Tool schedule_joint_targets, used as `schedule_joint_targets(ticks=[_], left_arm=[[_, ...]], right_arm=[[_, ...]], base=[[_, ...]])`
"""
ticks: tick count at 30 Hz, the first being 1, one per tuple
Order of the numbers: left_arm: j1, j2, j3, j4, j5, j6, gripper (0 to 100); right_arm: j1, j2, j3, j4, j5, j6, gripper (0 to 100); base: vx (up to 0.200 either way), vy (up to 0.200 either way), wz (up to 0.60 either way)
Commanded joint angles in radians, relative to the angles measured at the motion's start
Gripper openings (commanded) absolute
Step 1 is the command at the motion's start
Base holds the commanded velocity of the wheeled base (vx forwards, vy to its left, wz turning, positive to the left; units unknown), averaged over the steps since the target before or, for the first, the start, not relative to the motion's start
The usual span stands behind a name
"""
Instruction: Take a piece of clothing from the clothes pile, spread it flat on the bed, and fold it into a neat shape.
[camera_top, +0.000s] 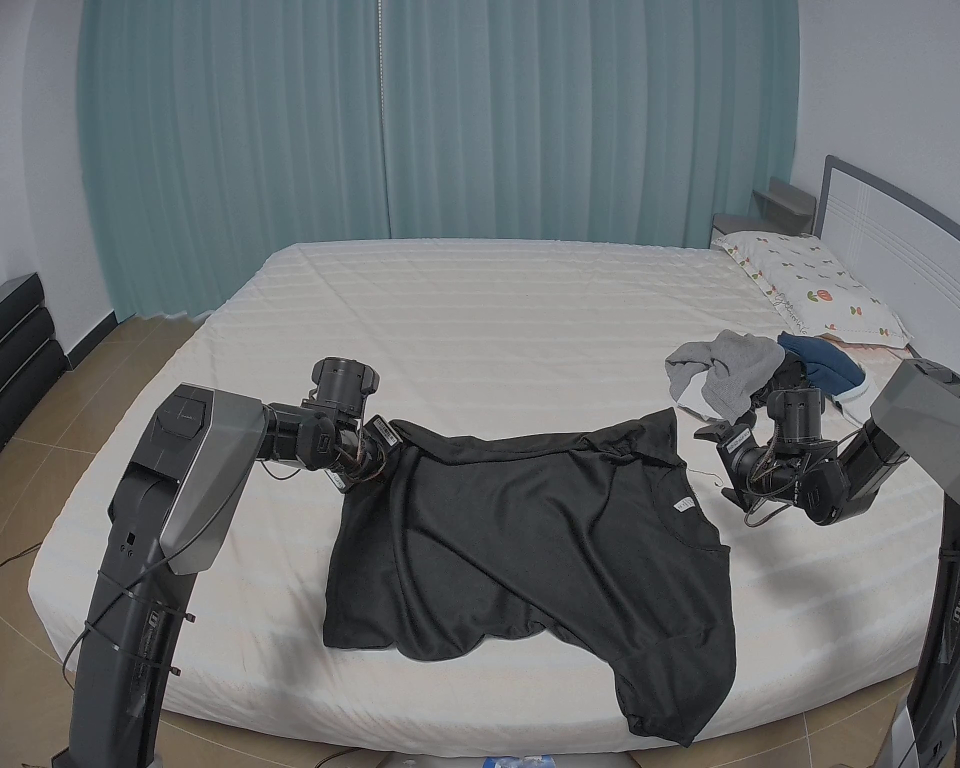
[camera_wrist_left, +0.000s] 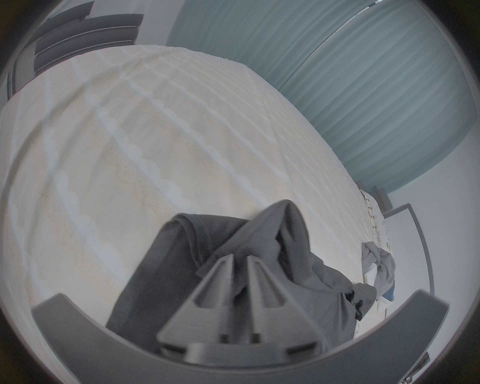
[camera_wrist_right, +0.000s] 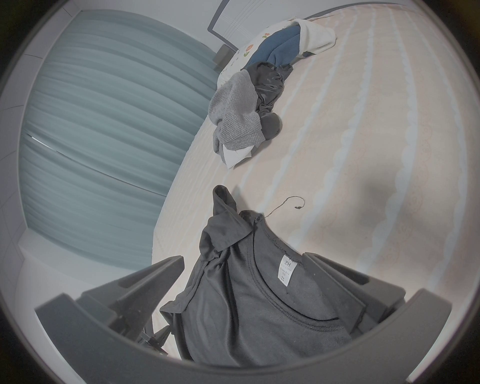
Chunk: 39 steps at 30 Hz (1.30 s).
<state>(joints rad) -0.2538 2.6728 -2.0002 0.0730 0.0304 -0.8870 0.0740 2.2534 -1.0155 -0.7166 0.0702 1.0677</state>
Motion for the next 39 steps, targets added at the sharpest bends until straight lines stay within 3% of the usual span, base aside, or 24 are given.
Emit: schedule_joint_targets(ticks=[1, 11, 21, 30, 34, 37, 39], left_arm=[[0.018, -0.004, 0.0, -0.041, 0.032, -0.004, 0], [0.113, -0.047, 0.0, -0.266, 0.129, -0.003, 0], [0.127, 0.022, 0.0, -0.464, 0.138, 0.003, 0], [0.127, -0.034, 0.02, -0.3, 0.137, -0.021, 0], [0.125, -0.146, 0.156, -0.262, 0.118, -0.063, 0], [0.119, -0.221, 0.287, -0.272, 0.114, -0.066, 0], [0.117, -0.271, 0.367, -0.275, 0.089, -0.078, 0]], right_arm=[[0.0, -0.014, 0.009, -0.001, 0.002, 0.015, 100], [-0.002, -0.015, 0.017, -0.001, 0.0, 0.021, 100], [0.001, -0.003, 0.017, -0.001, 0.0, 0.021, 100], [0.012, 0.011, -0.006, -0.001, 0.0, 0.014, 100], [0.044, 0.077, -0.121, 0.031, -0.001, -0.034, 100], [0.064, 0.135, -0.224, 0.128, -0.015, -0.127, 100], [0.078, 0.163, -0.293, 0.197, -0.015, -0.137, 100]], base=[[0.0, 0.0, 0.0], [0.0, 0.0, 0.0], [0.0, 0.0, 0.0], [0.0, 0.0, 0.0], [0.0, 0.0, 0.0], [0.0, 0.0, 0.0], [0.0, 0.0, 0.0]])
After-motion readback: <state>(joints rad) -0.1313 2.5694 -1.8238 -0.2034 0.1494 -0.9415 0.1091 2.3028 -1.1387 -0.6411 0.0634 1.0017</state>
